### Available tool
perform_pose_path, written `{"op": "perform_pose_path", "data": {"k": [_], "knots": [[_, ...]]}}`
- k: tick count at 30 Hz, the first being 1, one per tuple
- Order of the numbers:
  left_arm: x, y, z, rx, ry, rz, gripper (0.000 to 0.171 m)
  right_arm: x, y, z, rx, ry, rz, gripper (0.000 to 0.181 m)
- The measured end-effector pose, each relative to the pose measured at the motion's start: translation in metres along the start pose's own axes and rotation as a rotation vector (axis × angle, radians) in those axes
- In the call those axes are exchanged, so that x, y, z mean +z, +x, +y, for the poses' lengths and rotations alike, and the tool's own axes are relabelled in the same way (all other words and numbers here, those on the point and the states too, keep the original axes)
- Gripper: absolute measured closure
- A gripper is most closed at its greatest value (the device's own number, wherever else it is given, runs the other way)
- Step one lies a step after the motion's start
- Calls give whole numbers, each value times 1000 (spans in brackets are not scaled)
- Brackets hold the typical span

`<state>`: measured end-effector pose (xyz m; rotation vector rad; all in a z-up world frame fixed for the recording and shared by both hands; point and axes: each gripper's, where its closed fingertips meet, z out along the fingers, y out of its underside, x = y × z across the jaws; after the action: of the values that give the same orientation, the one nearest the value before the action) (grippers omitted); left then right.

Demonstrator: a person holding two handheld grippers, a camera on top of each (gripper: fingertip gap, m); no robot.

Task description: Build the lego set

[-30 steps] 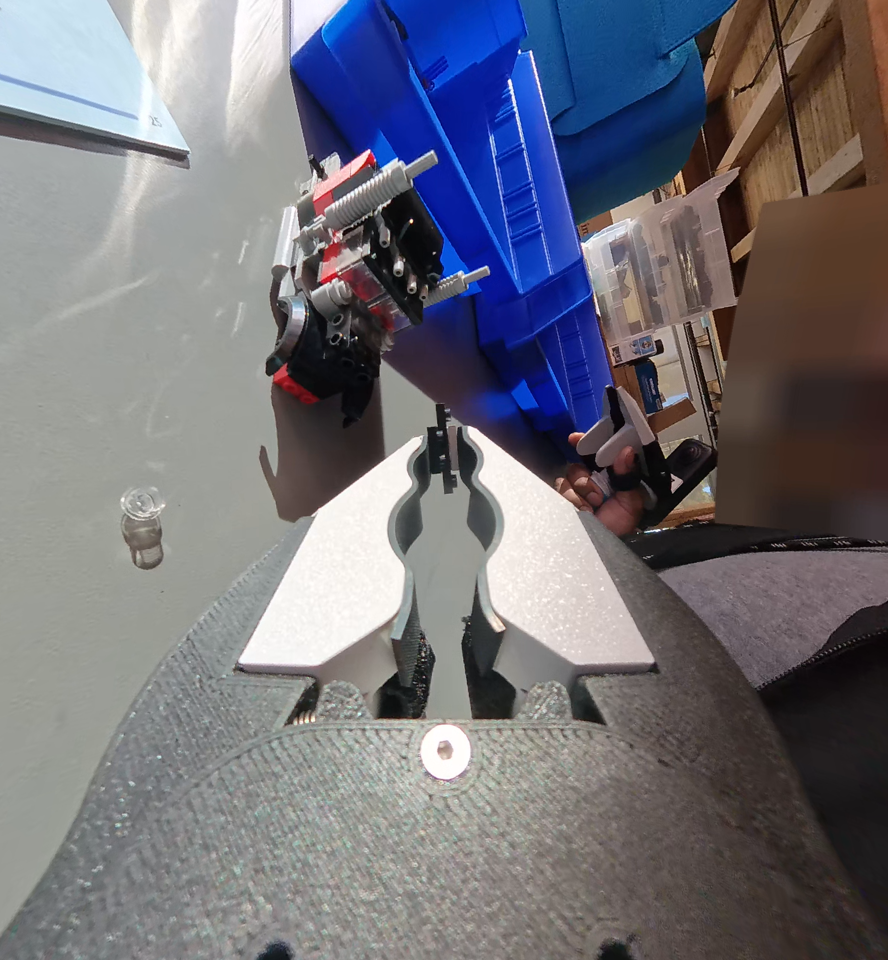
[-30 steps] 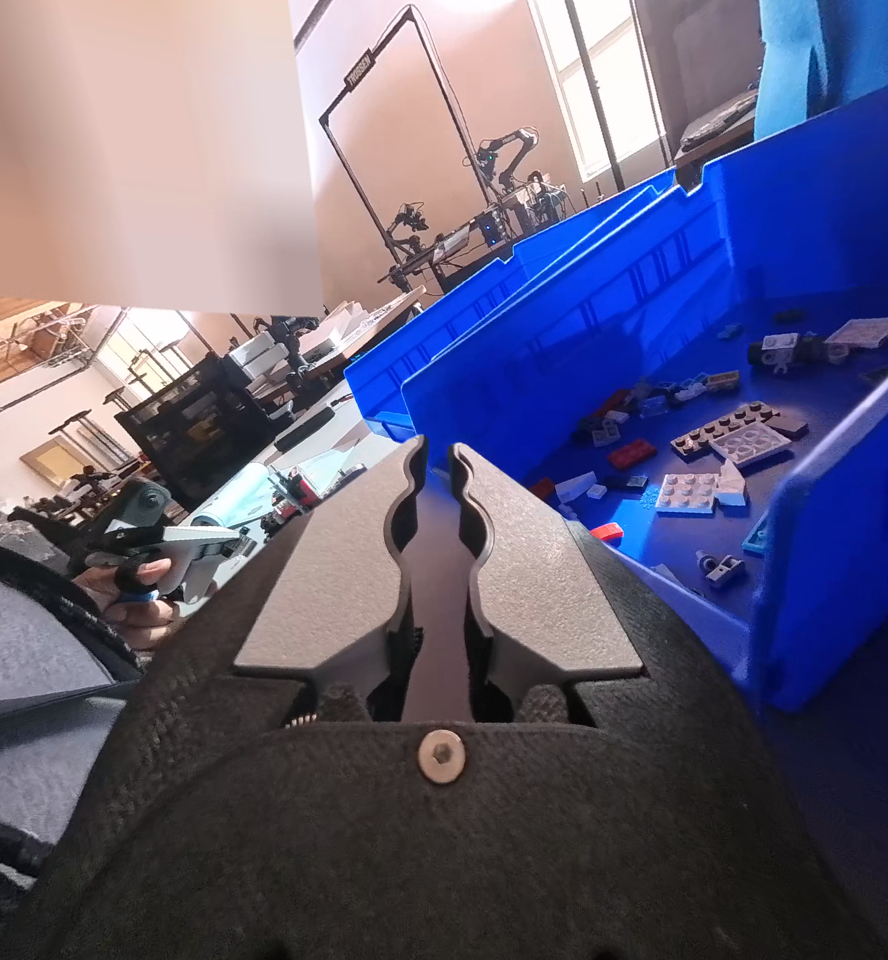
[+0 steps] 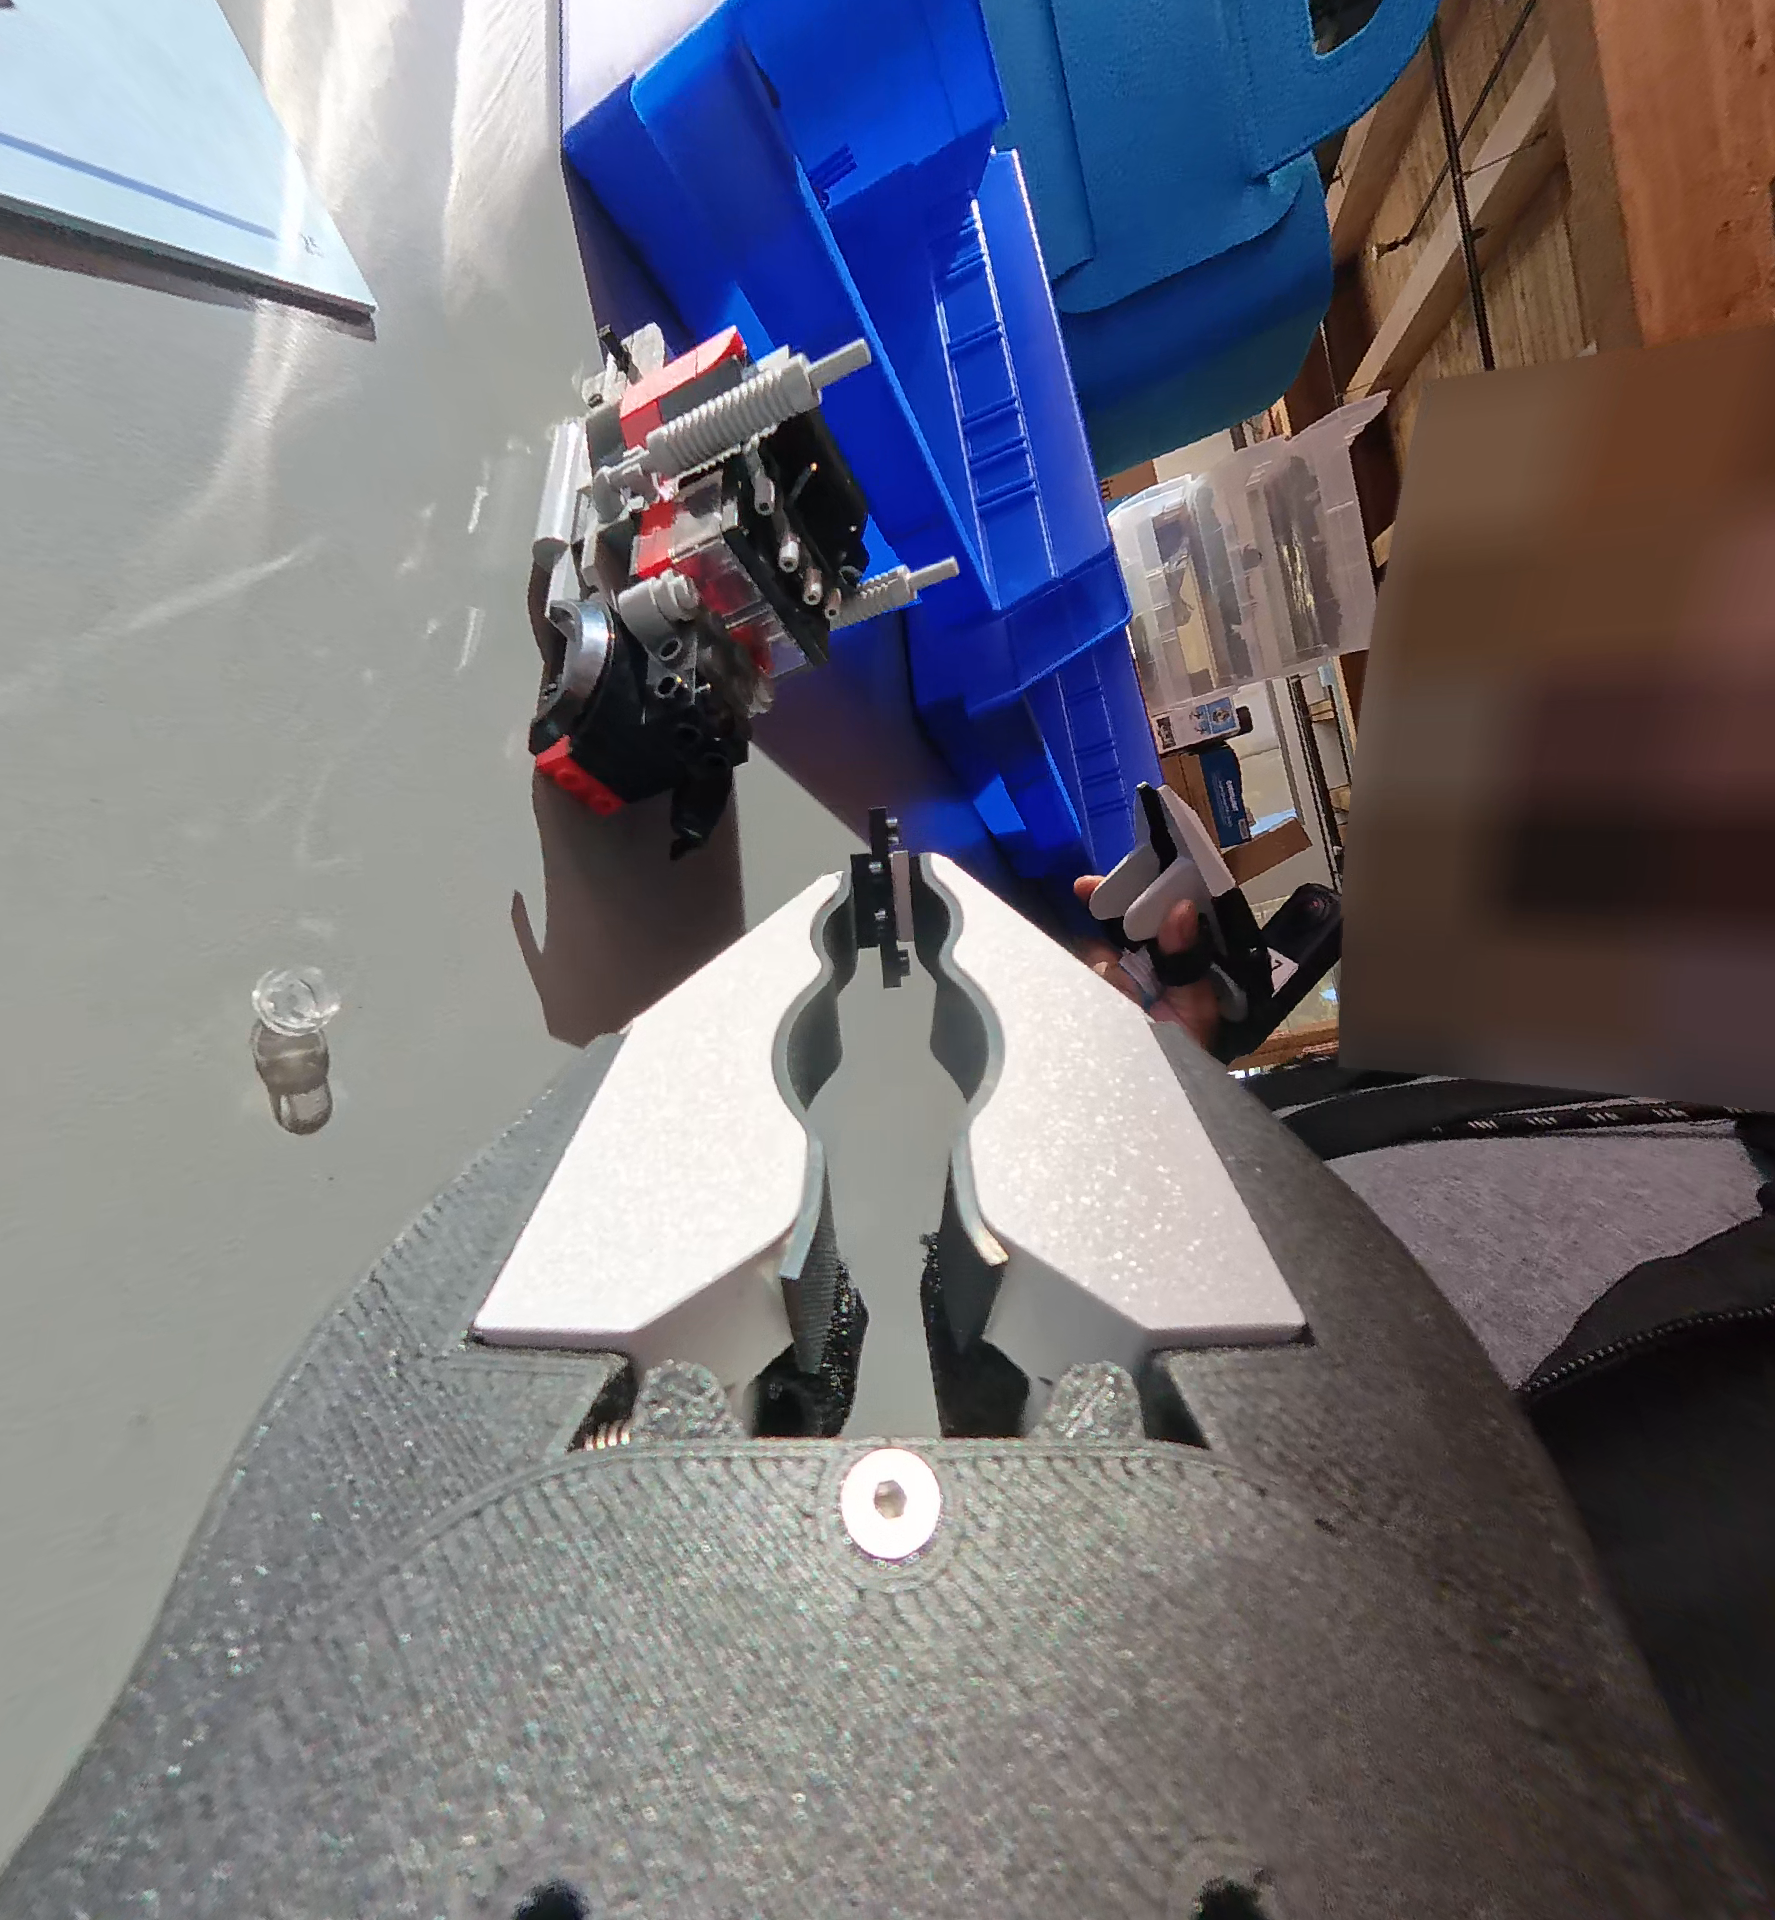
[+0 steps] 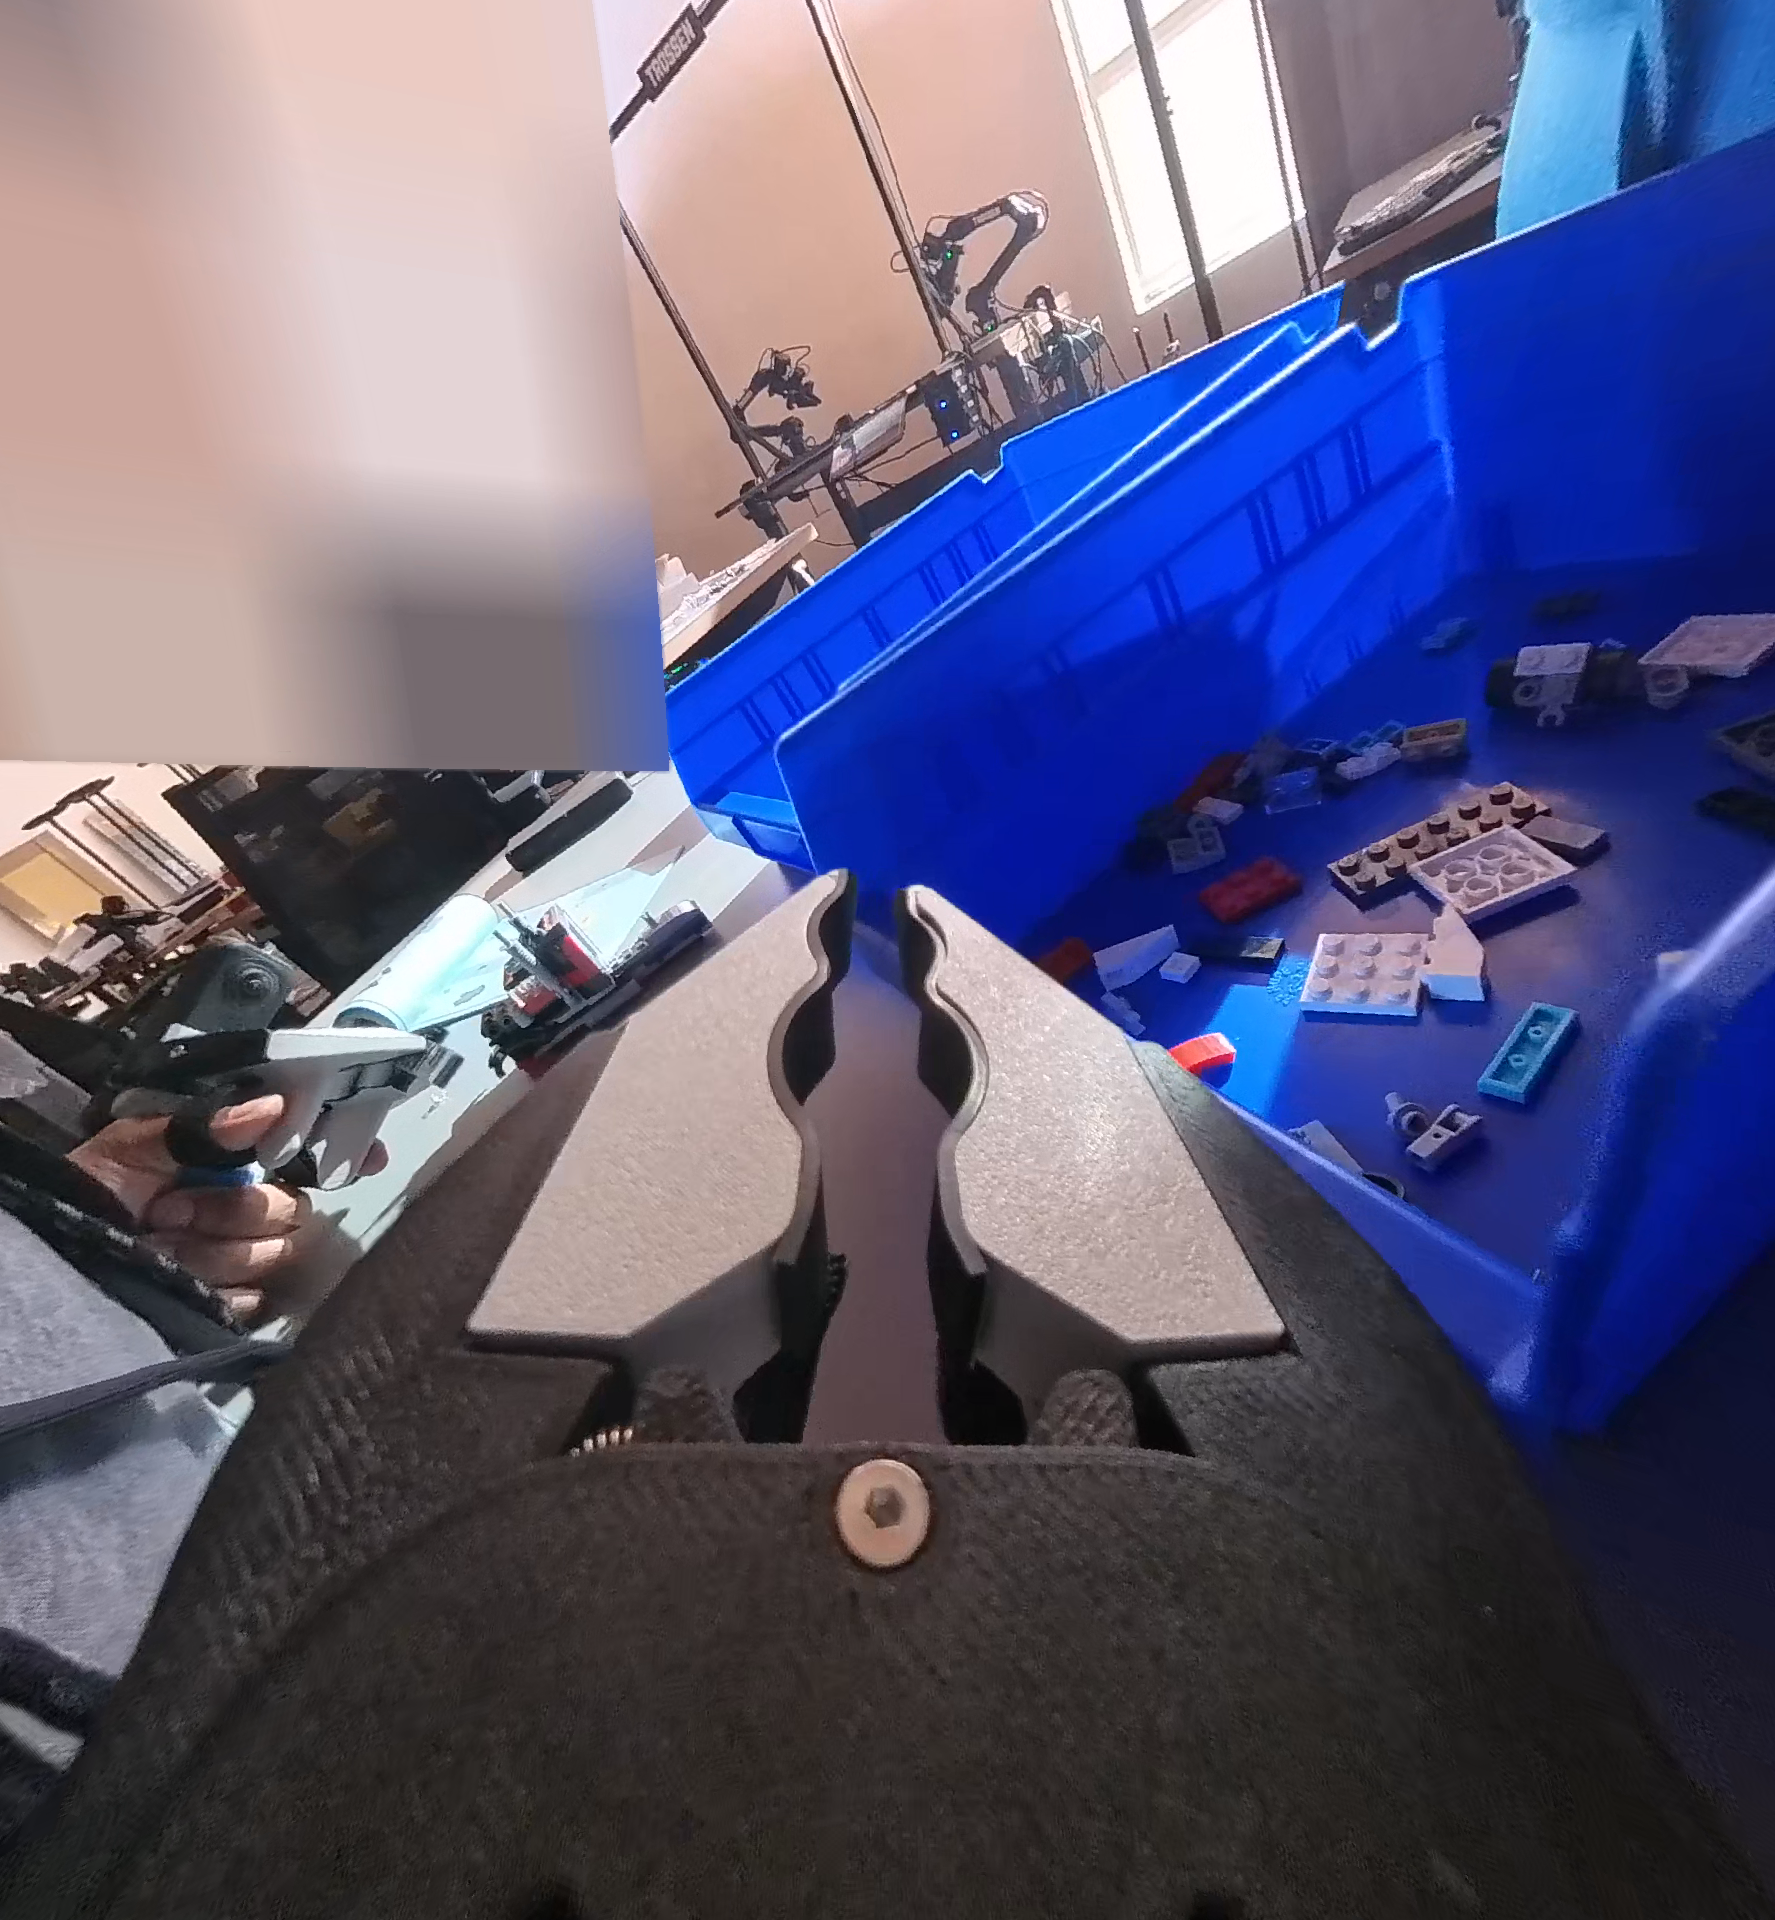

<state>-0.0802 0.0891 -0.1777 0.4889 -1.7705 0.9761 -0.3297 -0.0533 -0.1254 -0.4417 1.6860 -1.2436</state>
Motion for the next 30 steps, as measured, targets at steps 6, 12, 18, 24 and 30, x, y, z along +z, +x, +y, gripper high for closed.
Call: {"op": "perform_pose_path", "data": {"k": [6, 12, 18, 24, 30], "knots": [[-1, -2, -2, -17, 10, -3, 161, 0, 0, 0, 2, 1, -2, 173], [1, -4, 0, -13, -3, -19, 161, -1, -1, -1, 0, 7, -11, 174], [2, -7, 0, -31, -13, -30, 161, -1, -1, -1, 4, 8, -12, 174], [3, -9, 1, -27, -14, -45, 161, -1, -1, -1, 6, 8, -18, 174], [3, -9, 1, -30, -17, -44, 161, -2, -1, -2, 9, 13, -19, 174]]}}
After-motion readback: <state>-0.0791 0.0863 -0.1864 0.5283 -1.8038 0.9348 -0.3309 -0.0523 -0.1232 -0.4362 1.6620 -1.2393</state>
